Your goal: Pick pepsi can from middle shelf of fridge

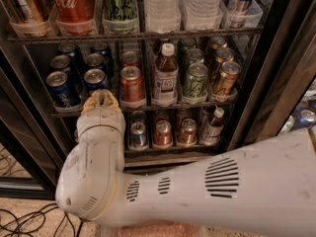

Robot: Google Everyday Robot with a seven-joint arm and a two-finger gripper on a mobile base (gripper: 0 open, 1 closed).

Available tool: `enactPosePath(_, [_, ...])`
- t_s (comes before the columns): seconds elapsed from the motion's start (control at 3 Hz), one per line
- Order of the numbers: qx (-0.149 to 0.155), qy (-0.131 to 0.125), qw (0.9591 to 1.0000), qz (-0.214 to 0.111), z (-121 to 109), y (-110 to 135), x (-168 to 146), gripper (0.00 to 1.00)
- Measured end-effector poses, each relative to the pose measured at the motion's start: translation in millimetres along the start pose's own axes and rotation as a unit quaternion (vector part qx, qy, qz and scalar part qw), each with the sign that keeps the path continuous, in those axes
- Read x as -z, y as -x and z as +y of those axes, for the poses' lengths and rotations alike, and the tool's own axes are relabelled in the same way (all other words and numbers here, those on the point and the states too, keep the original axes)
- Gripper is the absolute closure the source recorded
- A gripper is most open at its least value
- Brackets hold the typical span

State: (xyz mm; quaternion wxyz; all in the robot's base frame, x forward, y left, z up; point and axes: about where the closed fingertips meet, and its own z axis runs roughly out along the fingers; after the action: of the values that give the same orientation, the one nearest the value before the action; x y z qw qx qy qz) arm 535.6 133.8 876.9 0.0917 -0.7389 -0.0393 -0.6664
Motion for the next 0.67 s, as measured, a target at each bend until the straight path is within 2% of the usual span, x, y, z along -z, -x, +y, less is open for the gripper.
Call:
enactPosePath(0.33, [0.007,-0.016,0.9996,0.021,-8.9,-11.9,1.4,1.0])
enactPosePath(0.67, [0.007,-0.016,0.9996,0.02,-8.7,-11.8,1.4,1.0])
